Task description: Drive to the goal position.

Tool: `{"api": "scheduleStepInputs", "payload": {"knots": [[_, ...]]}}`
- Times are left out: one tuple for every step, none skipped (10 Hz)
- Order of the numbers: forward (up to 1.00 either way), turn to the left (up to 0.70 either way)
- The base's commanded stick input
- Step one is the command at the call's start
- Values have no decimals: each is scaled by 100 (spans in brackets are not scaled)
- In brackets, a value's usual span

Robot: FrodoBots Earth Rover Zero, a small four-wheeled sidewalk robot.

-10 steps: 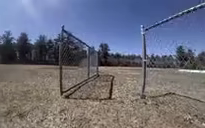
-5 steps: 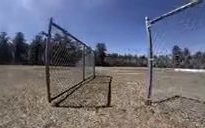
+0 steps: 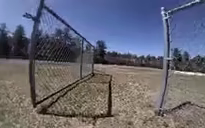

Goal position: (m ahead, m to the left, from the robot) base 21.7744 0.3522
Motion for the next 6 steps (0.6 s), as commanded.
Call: {"api": "scheduleStepInputs", "payload": {"knots": [[70,0],[70,0],[70,0],[70,0],[70,-9],[70,-25]]}}
